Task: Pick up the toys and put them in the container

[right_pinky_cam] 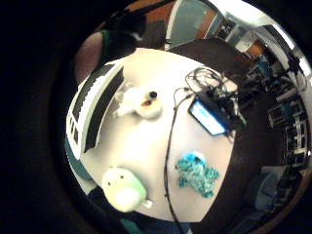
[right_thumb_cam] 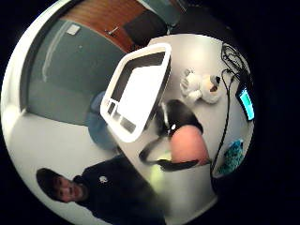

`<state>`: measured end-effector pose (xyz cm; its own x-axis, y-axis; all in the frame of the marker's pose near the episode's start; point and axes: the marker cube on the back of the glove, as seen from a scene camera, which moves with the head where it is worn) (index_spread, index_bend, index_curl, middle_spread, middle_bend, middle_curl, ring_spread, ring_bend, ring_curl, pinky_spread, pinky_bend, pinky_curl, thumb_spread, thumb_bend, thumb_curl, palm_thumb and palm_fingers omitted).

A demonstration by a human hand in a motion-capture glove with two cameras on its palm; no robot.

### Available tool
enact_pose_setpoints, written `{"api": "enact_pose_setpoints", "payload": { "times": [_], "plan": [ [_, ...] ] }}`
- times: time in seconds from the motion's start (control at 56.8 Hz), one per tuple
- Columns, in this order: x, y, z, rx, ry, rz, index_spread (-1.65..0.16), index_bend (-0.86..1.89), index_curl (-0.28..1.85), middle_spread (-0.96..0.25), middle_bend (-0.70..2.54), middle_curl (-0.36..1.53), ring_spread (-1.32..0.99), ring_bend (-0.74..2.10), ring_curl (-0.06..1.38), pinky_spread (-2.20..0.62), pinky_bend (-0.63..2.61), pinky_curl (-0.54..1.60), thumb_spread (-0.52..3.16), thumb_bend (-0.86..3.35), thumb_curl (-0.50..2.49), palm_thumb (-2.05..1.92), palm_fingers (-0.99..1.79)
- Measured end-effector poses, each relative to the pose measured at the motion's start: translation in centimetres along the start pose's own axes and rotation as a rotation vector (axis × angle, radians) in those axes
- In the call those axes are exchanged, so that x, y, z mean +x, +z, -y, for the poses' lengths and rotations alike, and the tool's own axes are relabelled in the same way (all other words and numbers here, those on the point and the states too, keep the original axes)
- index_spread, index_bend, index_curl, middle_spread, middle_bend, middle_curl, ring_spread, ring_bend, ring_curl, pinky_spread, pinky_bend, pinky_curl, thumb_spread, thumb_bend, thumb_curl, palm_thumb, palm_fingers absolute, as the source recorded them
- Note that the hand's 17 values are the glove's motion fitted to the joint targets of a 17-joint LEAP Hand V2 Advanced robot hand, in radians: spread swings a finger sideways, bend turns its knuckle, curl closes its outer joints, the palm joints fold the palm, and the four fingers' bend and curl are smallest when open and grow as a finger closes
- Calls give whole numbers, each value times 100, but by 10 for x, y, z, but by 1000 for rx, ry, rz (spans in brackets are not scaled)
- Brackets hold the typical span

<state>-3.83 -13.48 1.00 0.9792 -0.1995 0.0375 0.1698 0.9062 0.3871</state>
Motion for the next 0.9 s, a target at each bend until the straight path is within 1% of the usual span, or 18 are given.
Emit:
{"api": "enact_pose_setpoints", "payload": {
  "times": [0.106,0.194,0.281,0.352,0.405,0.422,0.457,0.475,0.51,0.545,0.563,0.616,0.633,0.704,0.721,0.756,0.774,0.897],
  "plan": [
    [-1,54,19,-72,16,-33,-22,7,18,-5,15,26,-10,39,18,-2,83,35,146,16,27,15,-17],
    [7,105,31,-228,27,-52,-23,6,16,-7,13,26,-8,33,18,0,88,36,139,11,27,10,-25],
    [17,145,42,-342,42,-21,-24,6,15,-8,12,25,-6,29,18,1,91,37,130,4,26,5,-29],
    [30,160,52,-372,63,-93,-25,6,15,-9,14,25,-5,26,19,2,90,37,122,-1,27,1,-27],
    [32,165,54,-362,53,-174,-26,10,15,-10,20,27,-5,22,18,3,86,36,118,-2,28,0,-18],
    [32,166,54,-359,51,-189,-27,10,15,-11,24,28,-5,25,19,3,86,36,119,-1,28,2,-9],
    [33,167,55,-353,53,-199,-28,8,14,-11,30,31,-7,32,21,3,85,36,122,1,29,6,4],
    [34,168,56,-350,55,-197,-28,7,13,-12,40,33,-9,39,23,2,83,35,125,5,31,12,19],
    [34,170,56,-343,60,-185,-28,6,11,-12,50,36,-13,46,22,0,82,32,128,8,33,18,33],
    [34,171,56,-331,61,-172,-27,9,11,-14,61,40,-18,57,25,-6,81,31,131,11,34,24,53],
    [33,172,56,-323,60,-168,-27,9,11,-14,63,41,-19,59,25,-7,80,30,132,12,35,26,53],
    [33,171,55,-300,53,-166,-25,14,12,-17,71,45,-25,75,31,-14,80,32,134,15,37,32,72],
    [33,171,55,-294,51,-165,-25,14,12,-18,75,47,-27,82,34,-17,83,33,133,15,38,35,84],
    [31,167,52,-281,52,-157,-24,14,11,-20,81,51,-31,98,40,-23,89,36,130,18,42,43,97],
    [31,165,51,-279,53,-160,-24,14,10,-21,84,53,-32,103,43,-25,90,37,129,18,43,45,105],
    [29,161,49,-273,56,-176,-24,17,11,-22,87,55,-33,106,45,-27,93,38,125,19,46,49,109],
    [28,159,48,-268,57,-188,-24,20,12,-23,90,56,-34,109,46,-28,94,39,123,19,47,50,115],
    [23,125,47,-226,83,-218,-25,32,16,-25,99,63,-35,118,53,-32,96,43,110,19,55,60,119]
  ]
}}
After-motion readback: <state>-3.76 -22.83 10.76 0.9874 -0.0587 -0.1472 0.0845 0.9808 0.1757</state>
